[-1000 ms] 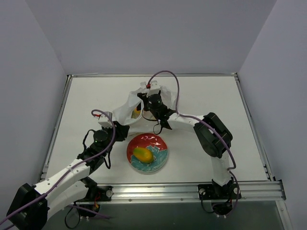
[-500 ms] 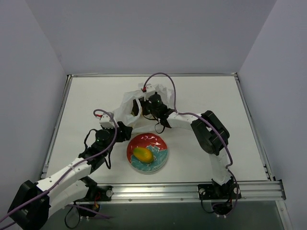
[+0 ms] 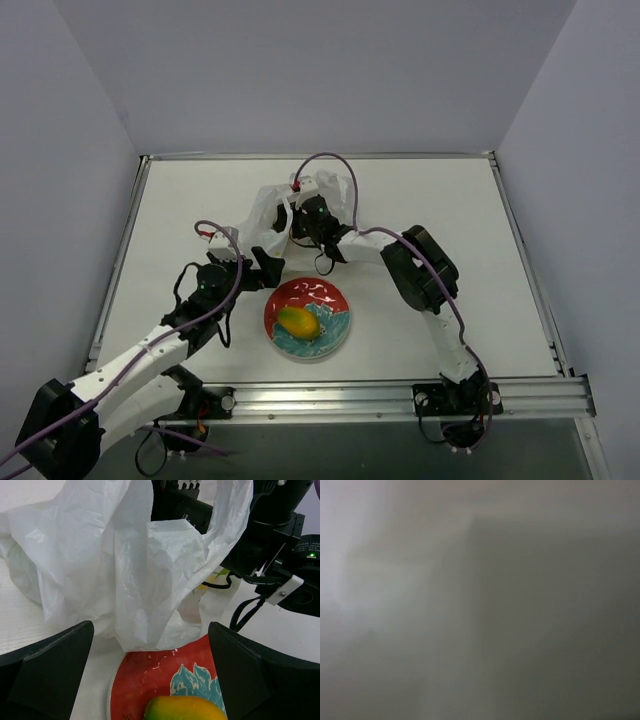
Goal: Take the fake fruits out of the plastic bag
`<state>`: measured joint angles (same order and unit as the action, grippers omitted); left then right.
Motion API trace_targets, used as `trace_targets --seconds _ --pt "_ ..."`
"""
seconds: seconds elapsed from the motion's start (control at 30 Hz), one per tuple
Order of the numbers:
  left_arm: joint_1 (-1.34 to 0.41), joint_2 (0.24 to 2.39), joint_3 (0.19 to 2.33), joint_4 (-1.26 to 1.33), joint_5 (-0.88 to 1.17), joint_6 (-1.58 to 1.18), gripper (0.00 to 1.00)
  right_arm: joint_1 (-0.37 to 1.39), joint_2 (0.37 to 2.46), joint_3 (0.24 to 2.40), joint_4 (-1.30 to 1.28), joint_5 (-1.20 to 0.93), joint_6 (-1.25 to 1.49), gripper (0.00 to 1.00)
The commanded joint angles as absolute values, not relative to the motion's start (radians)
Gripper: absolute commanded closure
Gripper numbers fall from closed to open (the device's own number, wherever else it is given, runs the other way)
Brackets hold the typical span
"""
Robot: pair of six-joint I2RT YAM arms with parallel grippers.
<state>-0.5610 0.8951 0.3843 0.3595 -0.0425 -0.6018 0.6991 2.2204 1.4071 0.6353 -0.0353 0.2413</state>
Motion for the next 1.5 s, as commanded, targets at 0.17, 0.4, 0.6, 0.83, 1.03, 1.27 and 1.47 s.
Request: trace_targets --seconds 0.17,0.4,0.6,0.83,1.03,1.27,1.47 --pt "-0.554 0.911 0.543 0.27 -0.132 -0.583 0.04 0.709 2.041 1.298 0.719 -0.024 0.244 0.62" --pt "-0.549 0.952 0.594 0.203 -0.08 -0.589 0.06 0.724 1.887 1.177 0.646 -0.063 0.241 0.6" --pt "-0.546 1.032 0.64 0.238 -0.098 -0.572 0.39 0.742 1.79 1.137 0.578 -0.063 0.255 0.6" --pt "-0.545 1.025 0.66 0.255 -0.163 -0.583 0.98 0.762 1.669 1.117 0.425 -0.046 0.259 0.6" --pt "-0.545 0.996 0.629 0.271 -0.164 -0.606 0.98 0.798 1.517 1.063 0.345 -0.022 0.258 0.6" --pt "-0.545 0.945 0.58 0.259 -0.141 -0.607 0.98 0.896 1.321 0.83 0.324 0.073 0.284 0.6" --pt "-0.543 0.905 0.549 0.241 -0.123 -0.601 0.98 0.963 1.223 0.606 0.354 0.109 0.379 0.61"
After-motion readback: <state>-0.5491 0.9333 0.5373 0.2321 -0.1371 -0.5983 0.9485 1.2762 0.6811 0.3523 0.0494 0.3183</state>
